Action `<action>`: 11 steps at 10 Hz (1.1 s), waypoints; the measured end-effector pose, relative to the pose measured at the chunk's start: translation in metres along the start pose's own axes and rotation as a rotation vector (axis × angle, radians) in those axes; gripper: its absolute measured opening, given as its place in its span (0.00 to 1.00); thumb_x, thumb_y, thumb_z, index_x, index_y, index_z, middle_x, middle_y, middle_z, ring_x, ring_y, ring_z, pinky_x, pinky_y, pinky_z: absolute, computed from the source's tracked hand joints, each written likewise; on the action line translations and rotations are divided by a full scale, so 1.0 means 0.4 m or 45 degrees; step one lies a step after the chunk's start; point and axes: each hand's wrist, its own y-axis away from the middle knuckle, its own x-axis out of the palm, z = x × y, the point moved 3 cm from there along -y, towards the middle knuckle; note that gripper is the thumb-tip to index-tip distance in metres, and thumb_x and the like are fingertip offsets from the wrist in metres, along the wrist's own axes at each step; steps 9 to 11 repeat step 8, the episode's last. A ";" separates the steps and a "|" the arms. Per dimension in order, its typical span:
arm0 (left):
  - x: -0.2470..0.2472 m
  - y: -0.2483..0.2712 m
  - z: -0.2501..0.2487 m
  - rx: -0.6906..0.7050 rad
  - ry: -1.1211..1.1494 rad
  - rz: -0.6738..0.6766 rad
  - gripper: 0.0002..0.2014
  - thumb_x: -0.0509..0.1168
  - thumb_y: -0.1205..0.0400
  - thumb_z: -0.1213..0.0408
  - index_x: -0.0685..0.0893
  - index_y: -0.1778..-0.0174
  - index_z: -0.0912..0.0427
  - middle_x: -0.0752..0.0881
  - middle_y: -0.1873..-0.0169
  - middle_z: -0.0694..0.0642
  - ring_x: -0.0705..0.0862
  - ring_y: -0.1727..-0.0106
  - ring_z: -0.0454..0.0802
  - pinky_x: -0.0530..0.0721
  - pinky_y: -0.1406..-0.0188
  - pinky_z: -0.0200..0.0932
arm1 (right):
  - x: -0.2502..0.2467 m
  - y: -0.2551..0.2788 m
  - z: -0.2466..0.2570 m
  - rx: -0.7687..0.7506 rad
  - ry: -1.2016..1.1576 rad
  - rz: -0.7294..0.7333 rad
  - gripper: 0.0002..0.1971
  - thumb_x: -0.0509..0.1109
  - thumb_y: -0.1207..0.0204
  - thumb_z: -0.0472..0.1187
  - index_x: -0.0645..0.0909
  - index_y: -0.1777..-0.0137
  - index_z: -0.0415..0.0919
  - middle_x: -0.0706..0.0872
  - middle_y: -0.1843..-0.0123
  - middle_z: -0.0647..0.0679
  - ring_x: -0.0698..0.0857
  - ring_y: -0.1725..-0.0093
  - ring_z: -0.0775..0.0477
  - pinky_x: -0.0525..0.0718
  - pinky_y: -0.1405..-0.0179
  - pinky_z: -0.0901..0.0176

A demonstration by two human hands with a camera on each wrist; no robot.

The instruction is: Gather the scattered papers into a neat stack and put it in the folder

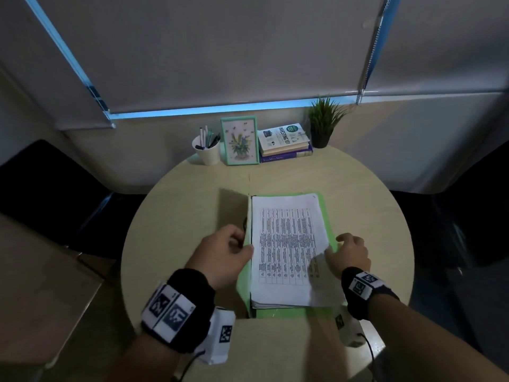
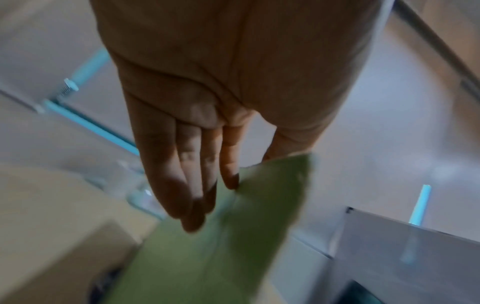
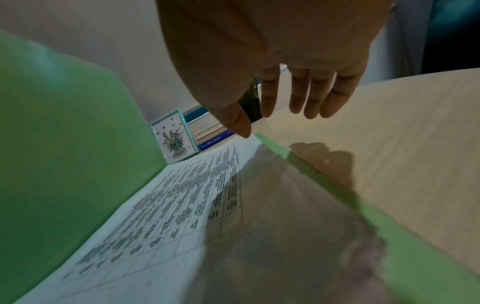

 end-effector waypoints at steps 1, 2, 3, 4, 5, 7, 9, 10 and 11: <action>0.131 -0.012 -0.061 0.040 0.146 0.225 0.19 0.69 0.22 0.47 0.81 0.38 0.48 0.82 0.41 0.42 0.81 0.39 0.42 0.76 0.38 0.38 | -0.012 0.002 -0.038 0.028 -0.009 0.018 0.18 0.68 0.23 0.49 0.76 0.34 0.46 0.73 0.28 0.42 0.77 0.33 0.35 0.76 0.36 0.45; 0.277 -0.037 -0.076 0.010 0.153 0.461 0.32 0.62 0.22 0.35 0.74 0.25 0.47 0.77 0.28 0.44 0.76 0.28 0.45 0.72 0.27 0.45 | -0.026 0.004 -0.081 0.069 -0.011 0.008 0.16 0.66 0.22 0.49 0.77 0.36 0.47 0.74 0.29 0.42 0.78 0.35 0.35 0.77 0.37 0.46; 0.414 -0.071 -0.031 0.000 -0.086 0.652 0.33 0.56 0.20 0.34 0.69 0.21 0.47 0.66 0.19 0.50 0.68 0.21 0.51 0.65 0.21 0.49 | -0.035 0.002 -0.132 0.121 -0.035 0.016 0.14 0.65 0.21 0.48 0.78 0.38 0.46 0.77 0.33 0.41 0.80 0.38 0.35 0.79 0.39 0.47; 0.496 -0.096 0.049 0.099 -0.628 0.731 0.30 0.56 0.17 0.39 0.67 0.19 0.47 0.55 0.15 0.51 0.61 0.17 0.55 0.62 0.20 0.52 | -0.036 0.002 -0.177 0.126 -0.084 0.046 0.13 0.65 0.20 0.47 0.82 0.40 0.43 0.84 0.38 0.38 0.83 0.42 0.35 0.82 0.41 0.49; 0.517 -0.119 0.093 0.168 -0.690 0.594 0.21 0.59 0.16 0.48 0.77 0.26 0.47 0.65 0.19 0.48 0.69 0.22 0.56 0.71 0.24 0.52 | -0.039 0.001 -0.189 0.082 0.040 0.075 0.14 0.63 0.19 0.49 0.83 0.39 0.45 0.87 0.41 0.41 0.85 0.44 0.38 0.82 0.46 0.54; 0.448 -0.202 0.082 0.037 -0.444 0.373 0.16 0.60 0.16 0.53 0.85 0.38 0.52 0.88 0.40 0.54 0.86 0.43 0.54 0.84 0.40 0.47 | -0.034 -0.017 -0.082 0.007 0.203 0.245 0.18 0.54 0.16 0.44 0.75 0.30 0.42 0.80 0.29 0.40 0.81 0.33 0.38 0.79 0.36 0.50; 0.361 -0.258 0.057 -0.031 -0.505 0.334 0.19 0.52 0.12 0.55 0.79 0.30 0.56 0.83 0.33 0.59 0.83 0.35 0.58 0.80 0.36 0.47 | -0.041 -0.052 -0.002 -0.143 0.261 0.339 0.25 0.54 0.15 0.41 0.59 0.19 0.39 0.59 0.15 0.44 0.60 0.18 0.39 0.69 0.24 0.41; 0.361 -0.258 0.057 -0.031 -0.505 0.334 0.19 0.52 0.12 0.55 0.79 0.30 0.56 0.83 0.33 0.59 0.83 0.35 0.58 0.80 0.36 0.47 | -0.041 -0.052 -0.002 -0.143 0.261 0.339 0.25 0.54 0.15 0.41 0.59 0.19 0.39 0.59 0.15 0.44 0.60 0.18 0.39 0.69 0.24 0.41; 0.361 -0.258 0.057 -0.031 -0.505 0.334 0.19 0.52 0.12 0.55 0.79 0.30 0.56 0.83 0.33 0.59 0.83 0.35 0.58 0.80 0.36 0.47 | -0.041 -0.052 -0.002 -0.143 0.261 0.339 0.25 0.54 0.15 0.41 0.59 0.19 0.39 0.59 0.15 0.44 0.60 0.18 0.39 0.69 0.24 0.41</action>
